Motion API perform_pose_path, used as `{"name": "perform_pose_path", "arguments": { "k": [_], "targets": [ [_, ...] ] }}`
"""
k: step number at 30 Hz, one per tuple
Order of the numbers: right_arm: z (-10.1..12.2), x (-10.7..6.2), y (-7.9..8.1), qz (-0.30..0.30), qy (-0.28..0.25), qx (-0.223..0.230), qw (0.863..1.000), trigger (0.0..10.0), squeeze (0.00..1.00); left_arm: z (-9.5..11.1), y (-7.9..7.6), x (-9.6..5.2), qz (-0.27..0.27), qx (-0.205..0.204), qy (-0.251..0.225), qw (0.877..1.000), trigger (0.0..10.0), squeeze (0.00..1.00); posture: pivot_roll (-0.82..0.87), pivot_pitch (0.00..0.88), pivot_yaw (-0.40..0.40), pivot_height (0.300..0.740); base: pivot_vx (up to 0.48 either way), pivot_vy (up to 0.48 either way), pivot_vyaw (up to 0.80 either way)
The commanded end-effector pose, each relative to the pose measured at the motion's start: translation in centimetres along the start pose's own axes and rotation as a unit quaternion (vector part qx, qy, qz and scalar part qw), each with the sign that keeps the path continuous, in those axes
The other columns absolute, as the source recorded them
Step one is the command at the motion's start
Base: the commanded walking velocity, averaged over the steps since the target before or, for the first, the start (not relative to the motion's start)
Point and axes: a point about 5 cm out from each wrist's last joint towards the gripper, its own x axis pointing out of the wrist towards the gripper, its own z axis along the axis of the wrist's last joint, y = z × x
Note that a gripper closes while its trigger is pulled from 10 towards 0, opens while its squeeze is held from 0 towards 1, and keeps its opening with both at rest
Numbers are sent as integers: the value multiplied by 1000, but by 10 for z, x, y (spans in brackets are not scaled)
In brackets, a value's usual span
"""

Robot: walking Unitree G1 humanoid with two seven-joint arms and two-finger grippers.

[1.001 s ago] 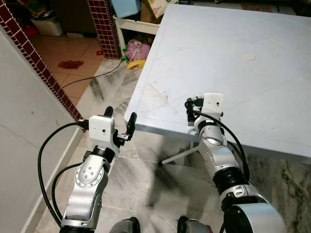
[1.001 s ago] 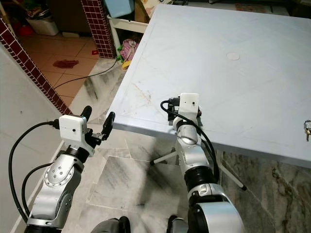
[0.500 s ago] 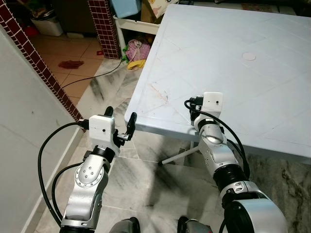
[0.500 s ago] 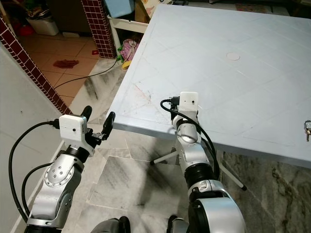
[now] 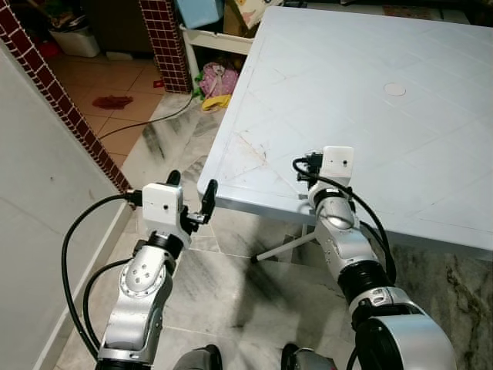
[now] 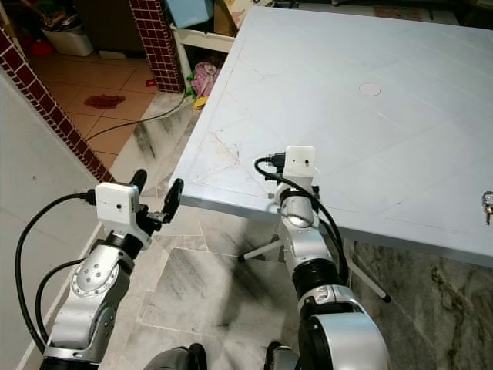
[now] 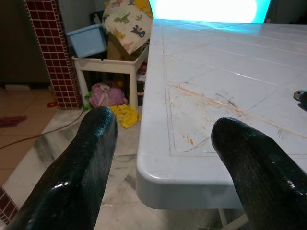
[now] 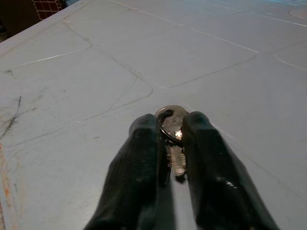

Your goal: Hang keys on a hook

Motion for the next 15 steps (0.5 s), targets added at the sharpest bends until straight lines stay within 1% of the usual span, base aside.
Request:
{"name": "perform_pose_path", "arguments": {
  "k": [1,15],
  "targets": [
    [-15,-4,-3,-10,33,4,999,0,0,0,0,-2,2,4,2,1000,10000,0,92,216,53,740,0,0,0],
    [-13,-4,-6,-18,26,2,999,0,0,0,1,-1,2,7,4,1000,10000,0,93,217,61,740,0,0,0]
  ]
}}
